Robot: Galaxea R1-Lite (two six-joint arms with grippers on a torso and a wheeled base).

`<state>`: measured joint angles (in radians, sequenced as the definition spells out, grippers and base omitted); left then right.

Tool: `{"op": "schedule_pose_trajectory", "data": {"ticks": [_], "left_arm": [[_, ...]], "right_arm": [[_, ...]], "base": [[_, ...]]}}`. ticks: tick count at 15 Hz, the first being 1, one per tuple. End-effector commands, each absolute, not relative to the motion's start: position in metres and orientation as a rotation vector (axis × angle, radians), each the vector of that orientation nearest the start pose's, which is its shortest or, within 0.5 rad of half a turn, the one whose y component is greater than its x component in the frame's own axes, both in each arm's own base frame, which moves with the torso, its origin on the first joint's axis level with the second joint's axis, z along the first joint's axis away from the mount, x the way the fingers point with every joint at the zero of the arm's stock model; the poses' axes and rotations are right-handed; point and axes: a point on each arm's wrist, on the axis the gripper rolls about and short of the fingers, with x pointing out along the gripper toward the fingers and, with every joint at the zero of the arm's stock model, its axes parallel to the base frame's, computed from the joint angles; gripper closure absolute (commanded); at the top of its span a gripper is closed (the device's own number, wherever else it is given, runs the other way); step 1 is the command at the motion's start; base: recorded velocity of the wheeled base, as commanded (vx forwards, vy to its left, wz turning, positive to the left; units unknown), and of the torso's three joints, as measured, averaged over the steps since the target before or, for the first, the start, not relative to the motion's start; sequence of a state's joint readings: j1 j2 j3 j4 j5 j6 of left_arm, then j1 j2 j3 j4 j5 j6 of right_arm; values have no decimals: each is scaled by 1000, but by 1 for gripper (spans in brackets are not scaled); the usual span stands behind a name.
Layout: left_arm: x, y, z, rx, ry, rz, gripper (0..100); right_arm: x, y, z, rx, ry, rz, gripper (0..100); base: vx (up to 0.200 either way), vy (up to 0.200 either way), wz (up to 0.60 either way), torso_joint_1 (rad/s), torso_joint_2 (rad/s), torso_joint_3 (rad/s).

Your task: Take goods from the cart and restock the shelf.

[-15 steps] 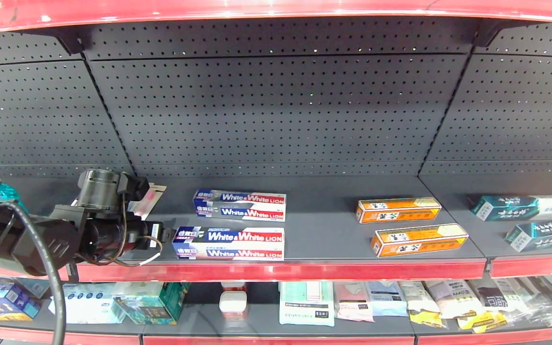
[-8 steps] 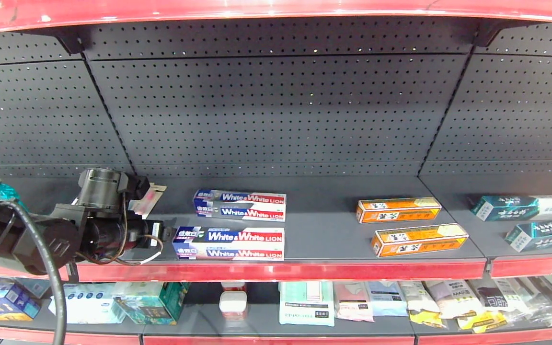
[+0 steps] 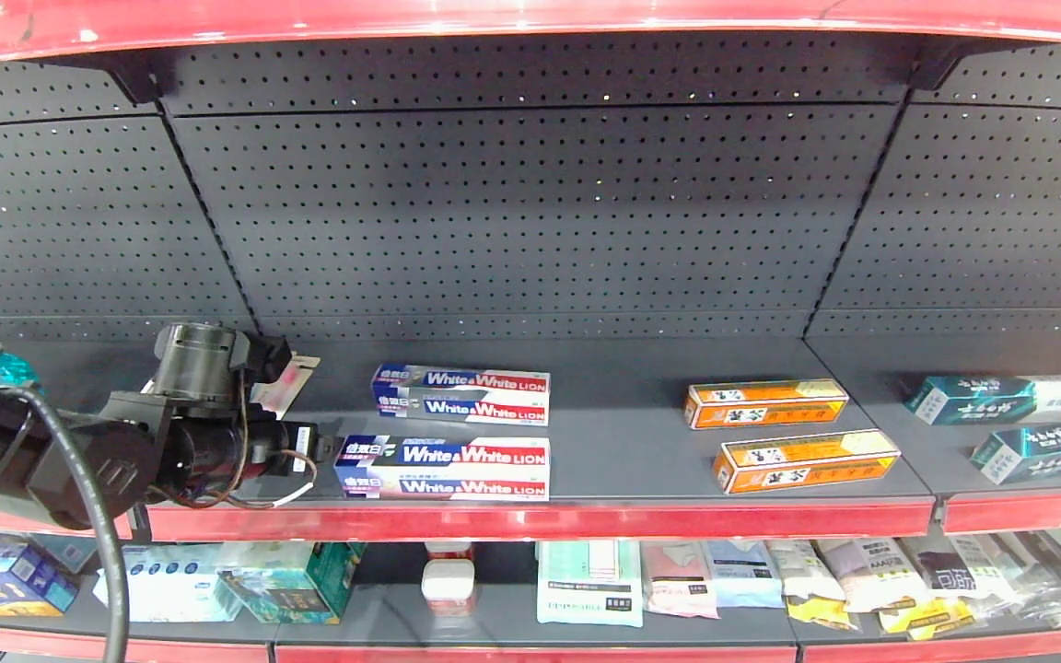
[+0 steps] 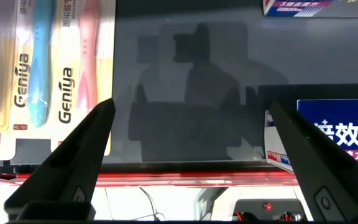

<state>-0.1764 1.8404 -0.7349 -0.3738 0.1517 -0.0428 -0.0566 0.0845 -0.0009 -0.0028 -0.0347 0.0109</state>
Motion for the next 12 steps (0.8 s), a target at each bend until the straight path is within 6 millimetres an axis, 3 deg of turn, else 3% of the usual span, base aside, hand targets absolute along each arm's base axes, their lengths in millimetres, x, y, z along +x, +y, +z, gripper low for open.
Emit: {"op": "schedule_pose_trajectory", "data": {"ticks": [1,12], "left_arm": [[298,-51,98,80,722,-11,0],[298,-52,98,82,723,-17,0]], "right_arm": [[-16,0,78,12,79,-91,0],[-16,0,78,12,79,-91,0]], "base": [[0,0,0,0,0,0],[0,0,0,0,0,0]]}}
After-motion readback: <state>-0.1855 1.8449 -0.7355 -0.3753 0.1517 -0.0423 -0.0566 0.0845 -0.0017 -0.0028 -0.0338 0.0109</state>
